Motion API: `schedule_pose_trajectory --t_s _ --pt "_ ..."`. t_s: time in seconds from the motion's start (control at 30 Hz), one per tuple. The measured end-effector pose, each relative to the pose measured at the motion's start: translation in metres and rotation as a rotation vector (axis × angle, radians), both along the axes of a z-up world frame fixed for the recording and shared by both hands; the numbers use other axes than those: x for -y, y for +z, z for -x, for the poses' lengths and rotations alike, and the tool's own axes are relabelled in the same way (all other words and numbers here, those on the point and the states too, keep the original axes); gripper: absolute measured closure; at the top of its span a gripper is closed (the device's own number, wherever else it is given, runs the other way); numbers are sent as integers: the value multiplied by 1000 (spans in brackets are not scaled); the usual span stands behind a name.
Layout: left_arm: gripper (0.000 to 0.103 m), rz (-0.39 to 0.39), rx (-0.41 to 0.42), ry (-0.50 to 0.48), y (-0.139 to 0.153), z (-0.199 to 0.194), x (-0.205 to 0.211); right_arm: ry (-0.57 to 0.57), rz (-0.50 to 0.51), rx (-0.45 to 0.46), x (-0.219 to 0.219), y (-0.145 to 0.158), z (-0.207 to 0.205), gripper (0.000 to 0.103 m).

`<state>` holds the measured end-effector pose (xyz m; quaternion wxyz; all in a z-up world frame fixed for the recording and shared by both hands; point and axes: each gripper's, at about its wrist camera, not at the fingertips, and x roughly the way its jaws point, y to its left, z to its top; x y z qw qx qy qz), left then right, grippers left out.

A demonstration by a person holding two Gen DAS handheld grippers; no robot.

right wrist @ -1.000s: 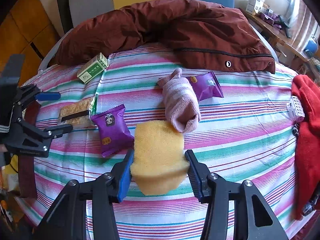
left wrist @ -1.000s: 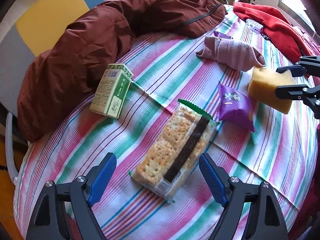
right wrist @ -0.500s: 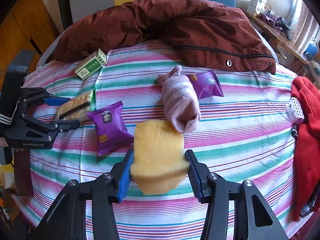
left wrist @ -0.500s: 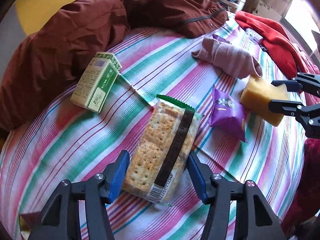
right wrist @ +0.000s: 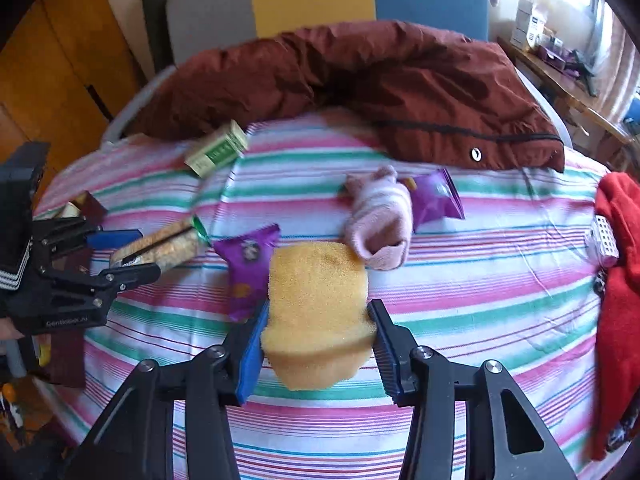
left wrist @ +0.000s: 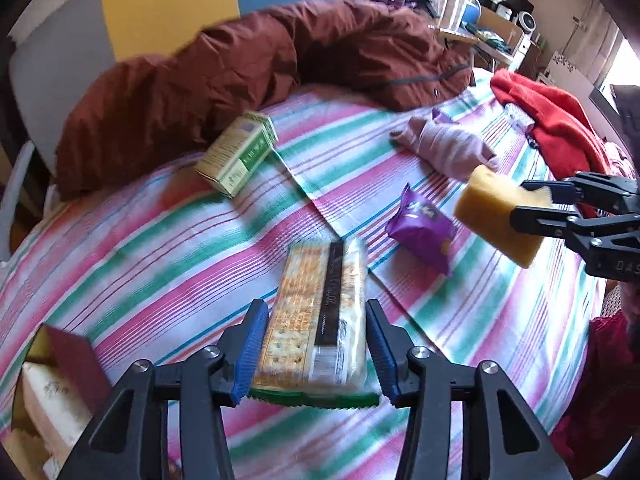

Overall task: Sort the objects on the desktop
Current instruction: 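Grasp the cracker packet with the left tool while the right tool holds the yellow sponge, then carry the cracker packet and yellow sponge to the gold tray and release both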

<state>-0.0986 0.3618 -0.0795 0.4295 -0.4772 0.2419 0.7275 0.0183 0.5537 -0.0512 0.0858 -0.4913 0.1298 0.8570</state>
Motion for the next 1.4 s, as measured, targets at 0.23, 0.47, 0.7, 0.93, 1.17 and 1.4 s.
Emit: schedule_pose_trajectory --t_s 0.23,0.47,0.7,0.93,1.17,1.4 --pt "54 9 -5 14 13 -18 18 98 10 -44 22 9 -2 54" --pt "55 -48 -3 39 22 -45 38 152 -31 -44 40 9 -2 54" --pt "55 -145 -51 108 54 -64 69 126 -55 -71 35 13 -4 54" --pt "55 -229 -101 226 81 -76 127 164 -68 -105 51 18 -3 54" --pt "55 -271 -112 383 86 -67 203 215 -68 -132 77 27 -3 54" --pt "55 -297 -127 542 84 -54 275 306 -50 -148 129 42 -5 54"
